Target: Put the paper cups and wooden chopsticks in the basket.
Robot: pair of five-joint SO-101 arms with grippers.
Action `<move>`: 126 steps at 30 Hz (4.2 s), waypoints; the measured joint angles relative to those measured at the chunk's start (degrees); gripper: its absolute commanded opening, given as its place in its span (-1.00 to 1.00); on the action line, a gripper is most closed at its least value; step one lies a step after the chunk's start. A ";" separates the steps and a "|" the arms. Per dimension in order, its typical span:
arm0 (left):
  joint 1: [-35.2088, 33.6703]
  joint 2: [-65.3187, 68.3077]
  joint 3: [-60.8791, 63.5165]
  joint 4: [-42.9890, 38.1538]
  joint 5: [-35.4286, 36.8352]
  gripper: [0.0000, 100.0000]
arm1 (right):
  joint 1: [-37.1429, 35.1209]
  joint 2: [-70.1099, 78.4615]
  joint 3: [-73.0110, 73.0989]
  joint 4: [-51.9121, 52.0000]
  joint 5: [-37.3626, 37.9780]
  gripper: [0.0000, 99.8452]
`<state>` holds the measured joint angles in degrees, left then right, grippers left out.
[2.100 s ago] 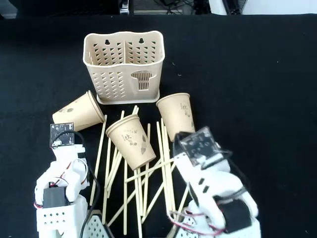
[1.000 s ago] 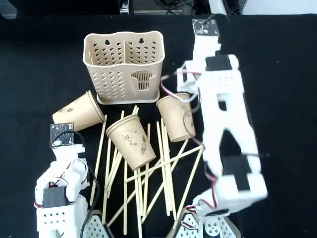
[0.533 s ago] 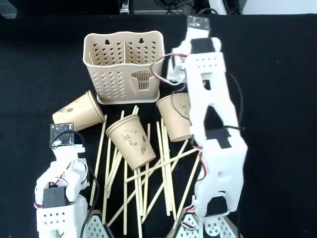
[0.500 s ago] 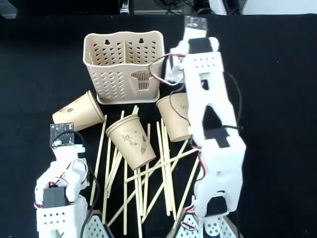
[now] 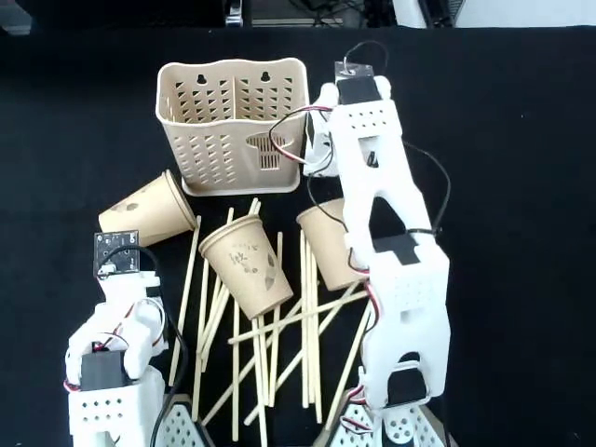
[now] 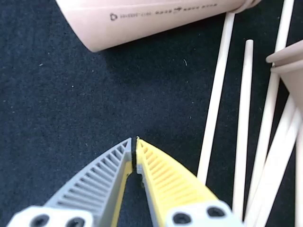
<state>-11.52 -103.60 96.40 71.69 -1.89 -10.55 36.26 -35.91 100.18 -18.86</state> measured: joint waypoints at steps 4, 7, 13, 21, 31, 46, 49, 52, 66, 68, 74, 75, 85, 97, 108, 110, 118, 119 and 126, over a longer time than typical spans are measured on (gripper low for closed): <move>0.00 0.00 0.00 0.00 0.00 -0.93 | 0.00 -4.75 7.82 0.00 1.05 -0.64; 0.00 0.00 0.00 0.00 0.00 -0.93 | 0.00 -9.58 14.07 0.00 3.78 -0.65; 0.00 0.00 0.00 0.00 0.00 -0.93 | 0.00 -18.46 25.41 -0.09 11.34 -0.65; 0.00 0.00 0.00 0.00 0.00 -0.93 | 0.00 -20.75 30.15 -0.09 14.68 -0.93; 0.00 0.00 0.00 0.00 0.00 -0.93 | 0.00 -28.22 30.42 0.00 16.53 -0.97; 0.00 0.00 0.00 0.00 0.00 -0.93 | 0.00 -36.66 41.49 -2.37 19.08 -0.70; 0.00 0.00 0.00 0.00 0.00 -0.93 | 0.18 -36.66 41.85 -2.46 18.90 -0.63; 0.00 0.00 0.00 0.00 0.00 -0.93 | 2.02 -36.66 41.85 -2.37 18.81 -0.62; 0.00 0.00 0.00 0.00 0.00 -0.93 | 11.78 -44.04 43.69 0.18 35.16 -0.62; 0.00 0.00 0.00 0.00 0.00 -0.93 | 13.01 -46.51 43.87 0.18 36.92 -0.62; 0.00 0.00 0.00 0.00 0.00 -0.93 | 13.89 -48.18 49.85 0.09 40.00 -0.62; 0.00 0.00 0.00 0.00 0.00 -0.93 | 13.89 -48.18 50.90 -0.09 40.00 -0.62; 0.00 0.00 0.00 0.00 0.00 -0.93 | 11.87 -48.18 53.36 0.00 43.25 -0.62; 0.00 0.00 0.00 0.00 0.00 -0.93 | 11.78 -48.18 54.33 -2.20 43.43 -0.97; 0.00 0.00 0.00 0.00 0.00 -0.93 | 11.87 -50.55 49.85 -2.37 43.43 -0.98; 0.00 0.00 0.00 0.00 0.00 -0.93 | 12.92 -51.52 46.95 -2.37 43.43 -0.98; 0.00 0.00 0.00 0.00 0.00 -0.93 | 26.73 -46.59 41.32 -11.08 44.22 -0.98; 0.00 0.00 0.00 0.00 0.00 -0.93 | 27.87 -44.48 41.32 -12.22 44.84 -0.98; 0.00 0.00 0.00 0.00 0.00 -0.93 | 33.41 -26.02 30.77 -14.42 45.71 -0.96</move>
<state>-11.52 -103.60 96.40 71.69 -1.89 22.86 10.24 -5.14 85.76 26.86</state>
